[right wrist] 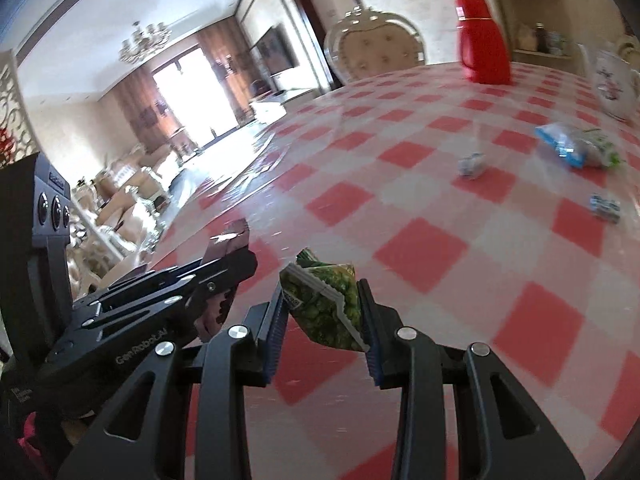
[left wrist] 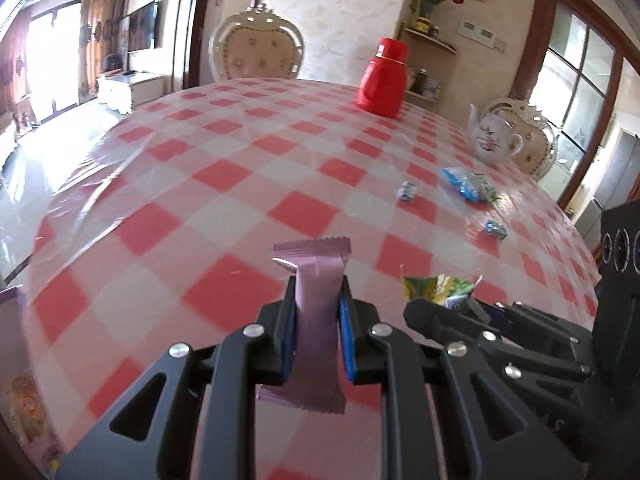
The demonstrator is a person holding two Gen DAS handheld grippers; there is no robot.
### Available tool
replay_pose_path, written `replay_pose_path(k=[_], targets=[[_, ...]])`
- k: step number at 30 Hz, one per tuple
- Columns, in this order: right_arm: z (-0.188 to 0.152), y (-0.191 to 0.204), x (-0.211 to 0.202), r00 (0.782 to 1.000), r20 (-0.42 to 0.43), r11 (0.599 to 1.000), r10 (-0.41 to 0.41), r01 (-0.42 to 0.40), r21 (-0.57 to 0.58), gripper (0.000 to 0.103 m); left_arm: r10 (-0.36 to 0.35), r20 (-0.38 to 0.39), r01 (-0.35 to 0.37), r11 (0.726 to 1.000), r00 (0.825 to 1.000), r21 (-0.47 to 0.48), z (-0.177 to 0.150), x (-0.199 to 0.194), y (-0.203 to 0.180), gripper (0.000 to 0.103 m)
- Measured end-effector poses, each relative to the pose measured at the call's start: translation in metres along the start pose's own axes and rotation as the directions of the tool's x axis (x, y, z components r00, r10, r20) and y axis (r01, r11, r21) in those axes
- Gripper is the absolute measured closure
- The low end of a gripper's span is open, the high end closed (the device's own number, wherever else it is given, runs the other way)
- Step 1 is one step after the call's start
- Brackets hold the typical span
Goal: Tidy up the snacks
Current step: 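Carry the pea packet and pink wrapper over the white box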
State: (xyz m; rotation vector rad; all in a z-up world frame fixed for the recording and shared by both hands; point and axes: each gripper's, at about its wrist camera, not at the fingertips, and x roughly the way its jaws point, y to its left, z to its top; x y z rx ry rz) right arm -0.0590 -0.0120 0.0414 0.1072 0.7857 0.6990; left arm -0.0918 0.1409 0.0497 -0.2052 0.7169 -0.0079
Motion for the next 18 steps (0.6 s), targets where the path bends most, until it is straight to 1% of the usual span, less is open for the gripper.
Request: replay_pose_path(k=[6, 10, 14, 18], targets=[[-0.005, 0.034, 0.014, 0.998, -0.034, 0.997, 0.059, -0.060, -0.045, 0.068, 0.053, 0.012, -0.052, 0.998, 0.999, -0.019, -0.011, -0.034, 0.034, 0.084], [-0.009, 0.061, 0.025, 0.993, -0.062, 0.991, 0.101, -0.106, -0.087, 0.068, 0.093, 0.004, -0.092, 0.995, 0.996, -0.033, -0.024, -0.051, 0.056, 0.084], [-0.013, 0.085, 0.033, 0.987, -0.089, 0.981, 0.137, -0.148, -0.129, 0.068, 0.139, -0.011, -0.139, 0.988, 0.990, -0.072, -0.039, -0.065, 0.085, 0.084], [-0.018, 0.112, 0.042, 0.978, -0.120, 0.966, 0.173, -0.193, -0.174, 0.068, 0.196, -0.029, -0.198, 0.973, 0.980, -0.116, -0.055, -0.081, 0.115, 0.084]])
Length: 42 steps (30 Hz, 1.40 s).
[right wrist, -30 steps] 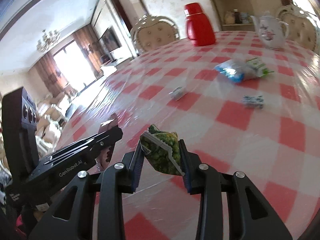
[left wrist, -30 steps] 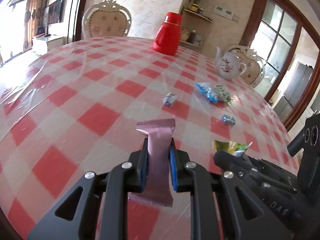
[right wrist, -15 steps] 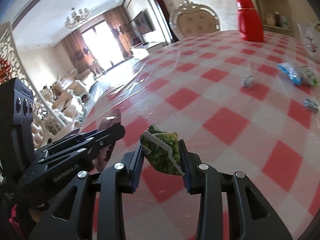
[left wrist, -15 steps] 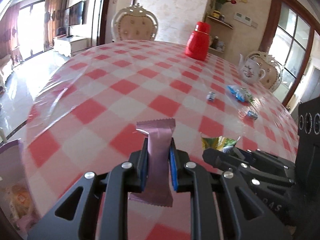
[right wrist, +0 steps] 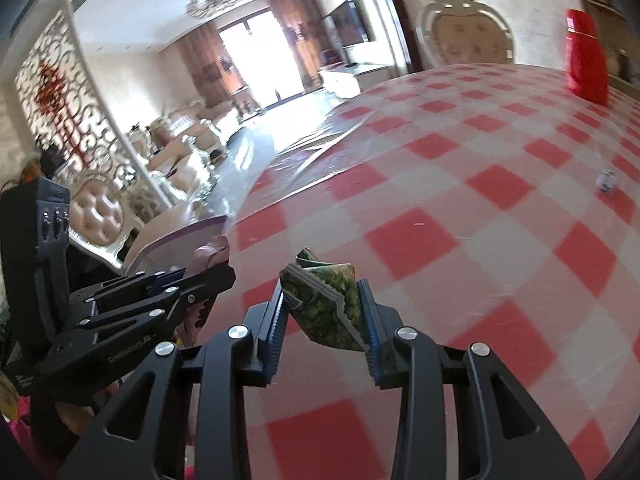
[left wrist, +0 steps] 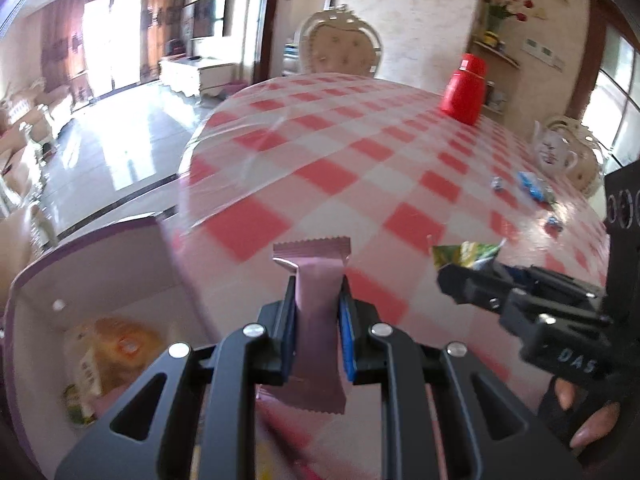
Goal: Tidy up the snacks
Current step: 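Carry the pea packet and pink wrapper over the white box, then open both tools to drop the packets into the box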
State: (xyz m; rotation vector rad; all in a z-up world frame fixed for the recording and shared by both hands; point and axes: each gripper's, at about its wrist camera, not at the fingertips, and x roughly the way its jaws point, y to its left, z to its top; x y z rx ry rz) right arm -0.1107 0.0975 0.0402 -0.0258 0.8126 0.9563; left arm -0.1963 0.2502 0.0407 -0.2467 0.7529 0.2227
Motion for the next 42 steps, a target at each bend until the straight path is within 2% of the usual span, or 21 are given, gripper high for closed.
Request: replay_pose_path(k=[12, 20, 26, 27, 29, 30, 31, 33, 34, 37, 38, 40, 42], targets=[[-0.004, 0.080, 0.036, 0.990, -0.078, 0.977, 0.117, -0.128, -0.167, 0.068, 0.136, -0.044, -0.139, 0.986, 0.990, -0.096, -0.030, -0.020, 0.077, 0.084], [-0.012, 0.126, 0.049, 0.970, -0.144, 0.934, 0.194, -0.228, -0.275, 0.068, 0.234, -0.077, -0.242, 0.960, 0.969, -0.137, -0.045, -0.032, 0.119, 0.084], [-0.022, 0.152, 0.050, 0.945, -0.205, 0.888, 0.255, -0.312, -0.337, 0.065, 0.287, -0.096, -0.299, 0.943, 0.953, -0.145, -0.047, -0.036, 0.130, 0.084], [-0.025, 0.159, 0.050, 0.934, -0.225, 0.870, 0.278, -0.344, -0.353, 0.064, 0.302, -0.102, -0.314, 0.938, 0.948, -0.145, -0.047, -0.036, 0.131, 0.082], [-0.029, 0.163, 0.046, 0.926, -0.238, 0.849, 0.293, -0.367, -0.380, 0.057, 0.337, -0.115, -0.351, 0.923, 0.935, -0.155, -0.048, -0.036, 0.133, 0.063], [-0.032, 0.166, 0.043, 0.925, -0.238, 0.844, 0.296, -0.370, -0.387, 0.052, 0.380, -0.119, -0.395, 0.904, 0.917, -0.163, -0.048, -0.037, 0.134, 0.036], [-0.031, 0.165, 0.040, 0.928, -0.227, 0.847, 0.294, -0.363, -0.388, 0.047, 0.426, -0.118, -0.441, 0.881, 0.897, -0.170, -0.049, -0.040, 0.136, 0.018], [-0.028, 0.158, 0.036, 0.924, -0.221, 0.855, 0.313, -0.376, -0.358, 0.039, 0.453, -0.103, -0.465, 0.868, 0.885, -0.176, -0.047, -0.044, 0.135, 0.015], [-0.025, 0.153, 0.033, 0.927, -0.207, 0.863, 0.314, -0.369, -0.345, 0.039, 0.467, -0.097, -0.477, 0.862, 0.879, -0.172, -0.045, -0.046, 0.133, 0.012], [-0.018, 0.137, 0.022, 0.940, -0.170, 0.880, 0.295, -0.337, -0.336, 0.039, 0.536, -0.077, -0.542, 0.831, 0.841, -0.127, -0.037, -0.044, 0.120, 0.006], [-0.015, 0.129, 0.017, 0.946, -0.156, 0.887, 0.285, -0.322, -0.331, 0.039, 0.545, -0.066, -0.549, 0.829, 0.836, -0.105, -0.034, -0.043, 0.112, 0.006], [-0.012, 0.110, 0.006, 0.956, -0.127, 0.903, 0.265, -0.292, -0.316, 0.039, 0.545, -0.053, -0.548, 0.833, 0.837, -0.080, -0.027, -0.038, 0.099, 0.005], [-0.009, 0.091, -0.004, 0.965, -0.105, 0.917, 0.240, -0.261, -0.301, 0.039, 0.527, -0.032, -0.528, 0.847, 0.849, -0.053, -0.017, -0.029, 0.079, 0.005]])
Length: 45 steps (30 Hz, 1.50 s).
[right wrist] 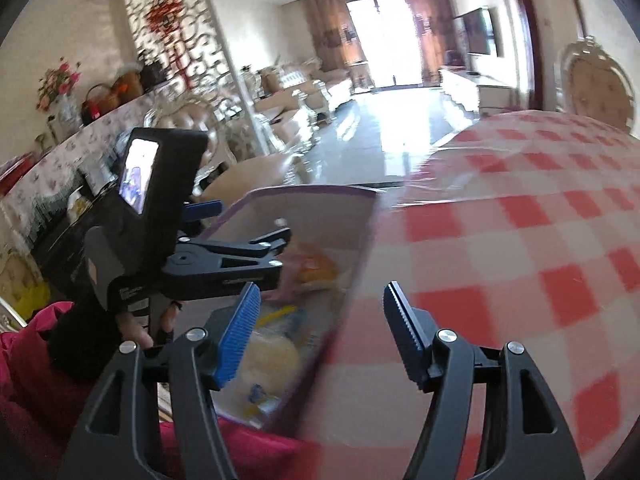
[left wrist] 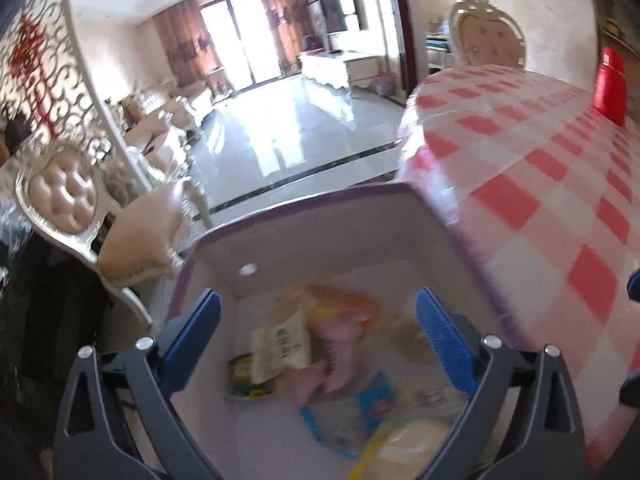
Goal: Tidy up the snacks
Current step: 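Open both tools to drop the packets into the box, then grasp a small white-blue candy with the left tool, then grasp the yellow-green juice packet with the right tool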
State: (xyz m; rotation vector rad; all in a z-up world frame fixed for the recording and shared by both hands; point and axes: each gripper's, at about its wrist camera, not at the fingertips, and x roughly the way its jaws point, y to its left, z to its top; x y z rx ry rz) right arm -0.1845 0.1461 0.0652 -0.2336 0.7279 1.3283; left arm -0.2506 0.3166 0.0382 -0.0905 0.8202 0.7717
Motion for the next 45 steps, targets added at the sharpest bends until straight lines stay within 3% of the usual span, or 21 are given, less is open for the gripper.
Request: replay_pose_path(k=[4, 8, 12, 14, 16, 19, 21, 22, 25, 27, 30, 33, 34, 35, 36, 38, 41, 43, 45], targets=[[-0.014, -0.039, -0.036, 0.995, 0.023, 0.995, -0.095, 0.094, 0.041, 0.032, -0.073, 0.049, 0.069, 0.995, 0.996, 0.065, 0.020, -0.013, -0.053, 0.005], [-0.030, -0.083, -0.075, 0.976, 0.037, 0.972, -0.215, 0.210, 0.101, 0.030, -0.219, 0.090, 0.202, 0.965, 0.971, 0.167, 0.041, -0.032, -0.123, 0.003], [-0.052, -0.142, -0.120, 0.940, 0.031, 0.916, -0.339, 0.323, 0.239, 0.027, -0.415, 0.074, 0.386, 0.888, 0.907, 0.252, 0.060, -0.050, -0.213, 0.002], [-0.062, -0.172, -0.143, 0.904, 0.009, 0.862, -0.428, 0.405, 0.305, 0.024, -0.483, 0.056, 0.453, 0.850, 0.874, 0.269, 0.069, -0.053, -0.255, 0.002], [-0.072, -0.200, -0.163, 0.854, -0.029, 0.791, -0.519, 0.492, 0.364, 0.023, -0.546, 0.041, 0.516, 0.813, 0.837, 0.270, 0.076, -0.054, -0.299, 0.002], [-0.094, -0.251, -0.201, 0.785, -0.092, 0.654, -0.613, 0.569, 0.499, 0.023, -0.605, -0.013, 0.591, 0.772, 0.796, 0.233, 0.090, -0.039, -0.363, 0.002], [-0.109, -0.277, -0.222, 0.744, -0.117, 0.569, -0.658, 0.593, 0.570, 0.023, -0.627, -0.040, 0.620, 0.755, 0.778, 0.213, 0.097, -0.030, -0.394, 0.002], [-0.118, -0.290, -0.235, 0.720, -0.134, 0.515, -0.681, 0.600, 0.612, 0.023, -0.630, -0.045, 0.623, 0.751, 0.775, 0.217, 0.102, -0.024, -0.409, 0.002], [-0.143, -0.315, -0.263, 0.697, -0.143, 0.411, -0.703, 0.562, 0.718, 0.023, -0.626, -0.081, 0.624, 0.741, 0.776, 0.248, 0.111, -0.008, -0.453, 0.002], [-0.152, -0.323, -0.271, 0.689, -0.144, 0.375, -0.711, 0.544, 0.750, 0.023, -0.608, -0.103, 0.608, 0.737, 0.787, 0.296, 0.115, 0.000, -0.474, 0.002], [-0.157, -0.324, -0.275, 0.667, -0.141, 0.354, -0.731, 0.548, 0.758, 0.023, -0.628, -0.139, 0.635, 0.703, 0.766, 0.321, 0.124, 0.007, -0.488, 0.003], [-0.156, -0.324, -0.274, 0.649, -0.152, 0.343, -0.746, 0.570, 0.747, 0.023, -0.646, -0.205, 0.674, 0.664, 0.735, 0.323, 0.126, 0.017, -0.496, 0.020], [-0.156, -0.326, -0.272, 0.642, -0.161, 0.339, -0.750, 0.581, 0.740, 0.023, -0.648, -0.204, 0.673, 0.656, 0.734, 0.341, 0.125, 0.014, -0.496, 0.040], [-0.153, -0.327, -0.269, 0.638, -0.169, 0.335, -0.752, 0.590, 0.735, 0.023, -0.633, -0.194, 0.653, 0.657, 0.750, 0.377, 0.123, 0.011, -0.496, 0.054], [-0.153, -0.327, -0.267, 0.635, -0.177, 0.331, -0.752, 0.597, 0.731, 0.023, -0.647, -0.194, 0.661, 0.635, 0.738, 0.399, 0.121, 0.009, -0.494, 0.082], [-0.149, -0.325, -0.265, 0.624, -0.180, 0.331, -0.760, 0.611, 0.719, 0.023, -0.678, -0.205, 0.699, 0.620, 0.706, 0.357, 0.122, 0.011, -0.485, 0.083], [-0.145, -0.326, -0.264, 0.594, -0.174, 0.323, -0.785, 0.633, 0.704, 0.023, -0.684, -0.174, 0.693, 0.626, 0.708, 0.358, 0.123, 0.006, -0.477, 0.083], [-0.141, -0.334, -0.265, 0.575, -0.173, 0.304, -0.800, 0.637, 0.709, 0.023, -0.710, -0.167, 0.719, 0.618, 0.684, 0.320, 0.126, 0.001, -0.470, 0.083], [-0.138, -0.349, -0.265, 0.565, -0.178, 0.293, -0.806, 0.641, 0.709, 0.023, -0.724, -0.152, 0.730, 0.616, 0.673, 0.296, 0.126, -0.005, -0.460, 0.083]])
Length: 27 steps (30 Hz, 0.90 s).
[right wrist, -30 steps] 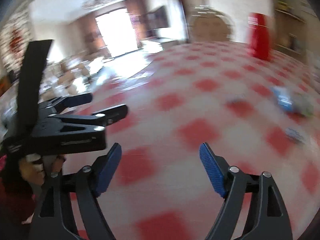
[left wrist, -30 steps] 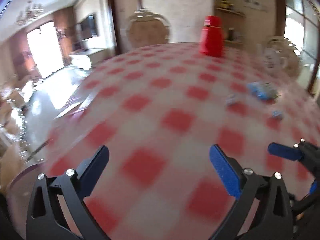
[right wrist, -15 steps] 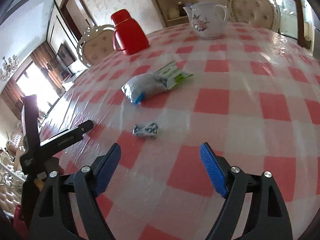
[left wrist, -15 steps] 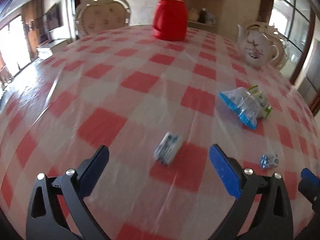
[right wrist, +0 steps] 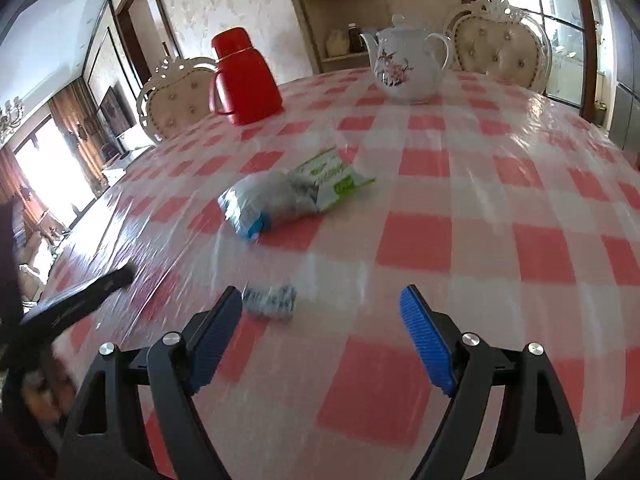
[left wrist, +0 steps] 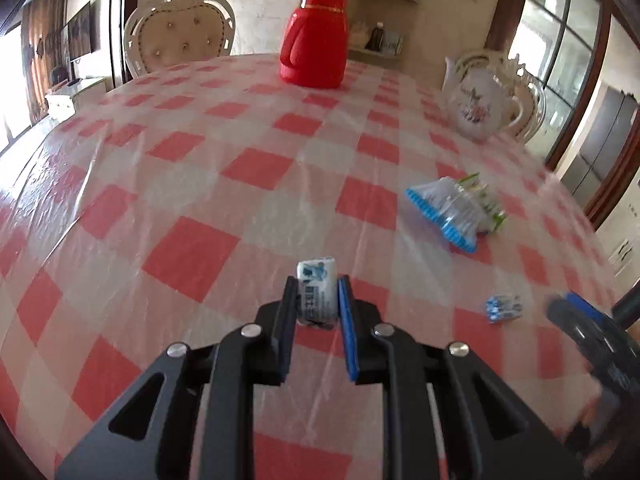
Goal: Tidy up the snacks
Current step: 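Grasp the yellow-green juice packet with the right tool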
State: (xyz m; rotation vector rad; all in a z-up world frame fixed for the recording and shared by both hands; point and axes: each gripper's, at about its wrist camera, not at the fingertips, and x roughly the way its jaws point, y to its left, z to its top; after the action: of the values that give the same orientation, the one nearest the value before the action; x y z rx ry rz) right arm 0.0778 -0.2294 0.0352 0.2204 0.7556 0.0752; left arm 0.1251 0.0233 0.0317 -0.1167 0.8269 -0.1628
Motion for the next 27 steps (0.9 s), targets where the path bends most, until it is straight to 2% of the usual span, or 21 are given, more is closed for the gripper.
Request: replay_pose_path(k=[4, 7, 12, 17, 19, 20, 23, 26, 27], targets=[[0.033, -0.020, 0.031, 0.994, 0.009, 0.992, -0.108, 0.107, 0.064, 0.023, -0.043, 0.022, 0.044, 0.998, 0.999, -0.050, -0.003, -0.016, 0.008, 0.083], [0.054, -0.030, 0.050, 0.992, 0.015, 0.989, -0.122, 0.121, 0.087, 0.023, -0.053, 0.031, 0.055, 0.997, 0.998, -0.056, 0.000, -0.021, 0.012, 0.083], [0.080, -0.008, 0.085, 0.991, 0.006, 0.989, -0.137, 0.137, -0.056, 0.024, -0.074, -0.018, 0.073, 0.995, 0.997, -0.075, -0.003, -0.009, 0.015, 0.083], [0.093, 0.011, 0.127, 0.983, -0.102, 0.974, -0.152, 0.132, -0.183, 0.027, -0.082, -0.036, 0.080, 0.995, 0.996, -0.061, -0.004, -0.005, 0.011, 0.083], [0.091, 0.012, 0.130, 0.983, -0.118, 0.973, -0.142, 0.117, -0.198, 0.064, -0.080, -0.046, 0.078, 0.996, 0.996, -0.044, -0.005, -0.003, 0.007, 0.083], [0.088, 0.014, 0.129, 0.981, -0.129, 0.971, -0.146, 0.117, -0.211, 0.065, -0.078, -0.051, 0.076, 0.996, 0.996, -0.040, -0.005, -0.001, 0.006, 0.083], [0.080, 0.012, 0.107, 0.988, -0.085, 0.975, -0.127, 0.109, -0.195, 0.068, -0.082, -0.067, 0.079, 0.996, 0.994, -0.035, -0.007, 0.004, 0.004, 0.083], [0.080, 0.002, 0.072, 0.997, -0.021, 0.993, -0.075, 0.073, -0.097, 0.068, -0.079, -0.062, 0.077, 0.996, 0.995, -0.035, -0.006, 0.003, 0.007, 0.083], [0.077, 0.000, 0.058, 0.999, -0.006, 0.998, -0.040, 0.039, -0.052, 0.068, -0.077, -0.062, 0.075, 0.997, 0.995, -0.034, -0.006, 0.003, 0.008, 0.083]])
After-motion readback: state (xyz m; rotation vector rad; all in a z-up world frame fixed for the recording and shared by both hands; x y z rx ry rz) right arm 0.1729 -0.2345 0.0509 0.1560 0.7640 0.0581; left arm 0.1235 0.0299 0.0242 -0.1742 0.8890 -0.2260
